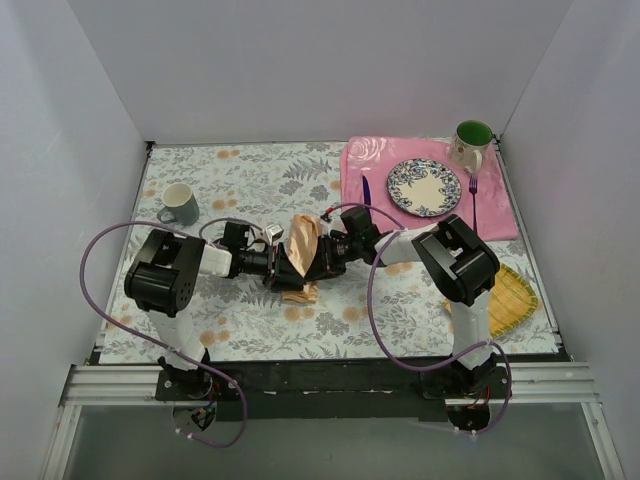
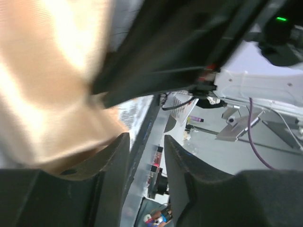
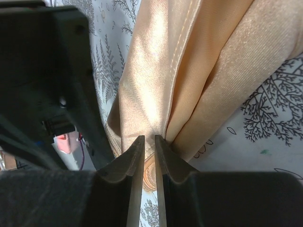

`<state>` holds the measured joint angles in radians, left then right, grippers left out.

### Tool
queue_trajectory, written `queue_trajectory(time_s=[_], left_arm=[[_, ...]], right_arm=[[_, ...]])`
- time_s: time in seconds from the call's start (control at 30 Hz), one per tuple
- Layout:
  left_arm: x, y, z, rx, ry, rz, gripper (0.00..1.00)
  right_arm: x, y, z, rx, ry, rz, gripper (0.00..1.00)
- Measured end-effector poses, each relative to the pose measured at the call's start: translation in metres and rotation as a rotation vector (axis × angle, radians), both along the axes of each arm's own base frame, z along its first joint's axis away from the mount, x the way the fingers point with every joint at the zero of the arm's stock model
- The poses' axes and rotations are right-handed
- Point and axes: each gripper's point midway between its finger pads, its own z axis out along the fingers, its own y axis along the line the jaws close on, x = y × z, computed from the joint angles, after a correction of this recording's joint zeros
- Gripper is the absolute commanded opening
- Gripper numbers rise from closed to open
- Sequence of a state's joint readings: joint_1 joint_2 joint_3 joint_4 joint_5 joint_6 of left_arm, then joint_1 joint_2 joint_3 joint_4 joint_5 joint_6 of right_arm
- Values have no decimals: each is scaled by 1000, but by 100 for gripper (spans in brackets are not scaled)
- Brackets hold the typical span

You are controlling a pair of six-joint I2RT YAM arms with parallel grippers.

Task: Fold the napkin into a case and place the utensils inside
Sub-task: Smooth out the smaller rectangle-folded napkin at the center of the board.

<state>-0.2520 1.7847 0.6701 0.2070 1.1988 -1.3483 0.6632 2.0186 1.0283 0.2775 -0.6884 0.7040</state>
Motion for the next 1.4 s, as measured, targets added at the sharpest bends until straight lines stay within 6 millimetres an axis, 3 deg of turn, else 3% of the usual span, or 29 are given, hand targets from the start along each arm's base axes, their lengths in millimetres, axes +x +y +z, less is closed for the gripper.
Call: queue_trajectory(time_s=[0.17, 0.43, 0.67, 0.77, 0.87, 1.03, 1.27, 1.4], left_arm=[[-6, 5, -43, 88, 110, 23, 24], [7, 7, -47, 93, 85, 16, 22], [7, 7, -47, 94, 83, 15, 23], [7, 7, -47, 95, 83, 15, 23], [7, 7, -47, 95, 82, 16, 23], [7, 7, -47, 98, 83, 18, 24], [8, 7, -46, 94, 78, 29, 27], [11, 6, -32, 86, 27, 59, 27]], right_arm=[[0, 0, 0, 4, 0, -3, 22], [13, 3, 10, -7, -47, 7, 27], [74, 26, 63, 9, -330, 5, 29], [99, 32, 75, -1, -435, -15, 29], [120, 35, 63, -46, -496, -35, 30], [141, 26, 6, -191, -493, -52, 29], [152, 21, 5, -263, -579, -39, 27], [152, 21, 5, -261, -612, -18, 27]])
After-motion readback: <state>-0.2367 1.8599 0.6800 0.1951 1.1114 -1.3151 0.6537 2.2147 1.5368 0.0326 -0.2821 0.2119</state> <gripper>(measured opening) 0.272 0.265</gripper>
